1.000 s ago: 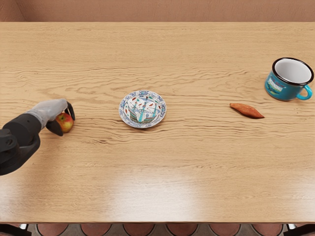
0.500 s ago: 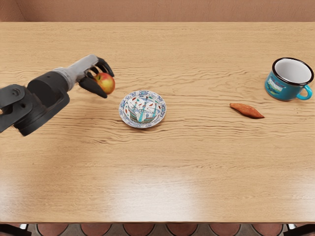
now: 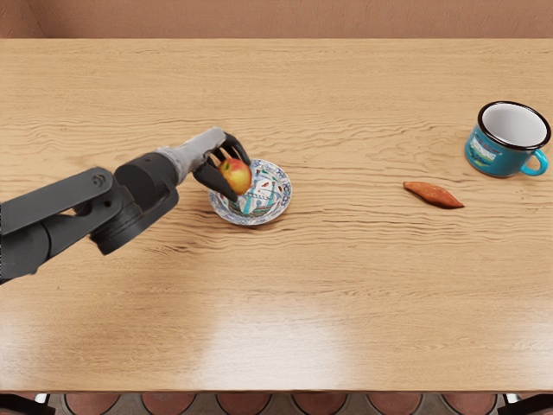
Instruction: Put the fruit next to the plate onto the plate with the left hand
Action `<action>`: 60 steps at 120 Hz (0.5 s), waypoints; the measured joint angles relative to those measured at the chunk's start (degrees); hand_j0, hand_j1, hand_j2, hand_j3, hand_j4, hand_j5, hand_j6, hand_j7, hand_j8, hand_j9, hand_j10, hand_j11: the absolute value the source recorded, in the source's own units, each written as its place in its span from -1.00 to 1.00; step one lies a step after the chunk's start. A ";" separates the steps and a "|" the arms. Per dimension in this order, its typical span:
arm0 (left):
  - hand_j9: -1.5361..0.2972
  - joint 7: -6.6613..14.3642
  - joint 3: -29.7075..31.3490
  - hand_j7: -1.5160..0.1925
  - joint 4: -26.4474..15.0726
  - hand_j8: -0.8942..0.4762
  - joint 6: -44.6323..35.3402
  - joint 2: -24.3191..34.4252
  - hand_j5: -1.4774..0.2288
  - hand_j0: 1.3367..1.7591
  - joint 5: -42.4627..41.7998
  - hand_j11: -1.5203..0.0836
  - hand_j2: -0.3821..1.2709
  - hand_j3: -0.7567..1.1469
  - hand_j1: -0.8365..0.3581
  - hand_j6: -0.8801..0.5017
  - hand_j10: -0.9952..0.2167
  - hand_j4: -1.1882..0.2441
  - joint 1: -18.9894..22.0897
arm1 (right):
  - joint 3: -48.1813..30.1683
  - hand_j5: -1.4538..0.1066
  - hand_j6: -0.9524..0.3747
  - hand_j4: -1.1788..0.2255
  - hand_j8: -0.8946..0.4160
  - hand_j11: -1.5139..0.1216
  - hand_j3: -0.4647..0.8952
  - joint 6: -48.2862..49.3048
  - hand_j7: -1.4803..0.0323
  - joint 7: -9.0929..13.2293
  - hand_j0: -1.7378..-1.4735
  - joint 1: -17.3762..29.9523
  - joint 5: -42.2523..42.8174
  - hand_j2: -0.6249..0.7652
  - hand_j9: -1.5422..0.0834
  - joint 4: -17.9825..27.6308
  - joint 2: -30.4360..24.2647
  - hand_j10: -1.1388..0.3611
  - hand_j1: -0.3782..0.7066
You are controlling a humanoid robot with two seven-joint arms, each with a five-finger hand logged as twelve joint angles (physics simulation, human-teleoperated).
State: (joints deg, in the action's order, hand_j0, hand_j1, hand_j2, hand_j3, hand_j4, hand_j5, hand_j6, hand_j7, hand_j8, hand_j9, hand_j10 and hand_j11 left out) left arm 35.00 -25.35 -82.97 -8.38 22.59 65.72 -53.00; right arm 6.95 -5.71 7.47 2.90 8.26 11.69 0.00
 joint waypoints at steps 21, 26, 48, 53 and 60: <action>-0.22 0.01 1.39 -0.19 2.61 -0.39 0.00 -1.40 -0.25 0.51 0.03 -0.13 -0.14 -0.20 -0.07 -0.35 -0.39 -0.20 -0.17 | 0.01 0.84 0.41 0.65 0.34 0.82 -0.32 0.00 0.93 0.00 -0.40 0.00 0.00 -0.11 0.87 0.00 0.00 0.50 -0.91; -0.22 0.01 1.50 -0.19 2.85 -0.38 0.00 -1.41 -0.25 0.51 0.04 -0.13 -0.14 -0.20 -0.07 -0.35 -0.38 -0.20 -0.18 | 0.00 0.84 0.41 0.65 0.34 0.82 -0.32 0.00 0.93 0.00 -0.40 0.00 0.00 -0.11 0.87 0.00 0.00 0.50 -0.91; 0.24 0.00 0.28 0.31 2.71 -0.05 0.29 -1.57 0.26 0.52 -0.61 0.40 -0.36 -0.20 0.46 -0.05 0.14 0.24 -1.18 | 0.01 0.84 0.41 0.65 0.34 0.82 -0.32 0.00 0.93 0.00 -0.40 0.00 0.00 -0.11 0.87 0.00 0.00 0.50 -0.91; 0.32 0.00 -1.62 0.39 2.32 0.01 2.96 -1.19 0.34 0.52 -2.19 0.49 -0.39 -0.20 0.56 0.01 0.23 0.31 -1.23 | 0.02 0.84 0.41 0.65 0.34 0.82 -0.32 0.00 0.93 0.00 -0.40 0.00 0.01 -0.11 0.87 0.00 0.00 0.50 -0.91; 0.40 0.00 -6.31 0.48 1.97 0.08 10.21 0.97 0.44 0.52 -7.31 0.59 -0.43 -0.20 0.66 0.07 0.33 0.40 -1.14 | 0.01 0.84 0.41 0.65 0.34 0.82 -0.32 0.00 0.93 0.00 -0.40 0.00 0.00 -0.11 0.87 0.00 0.00 0.50 -0.91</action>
State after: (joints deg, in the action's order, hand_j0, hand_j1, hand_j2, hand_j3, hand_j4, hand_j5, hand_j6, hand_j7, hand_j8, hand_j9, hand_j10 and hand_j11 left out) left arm 35.00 -31.66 -81.01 1.83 23.56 58.41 -54.14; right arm 6.96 -5.71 7.47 2.90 8.27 11.69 0.00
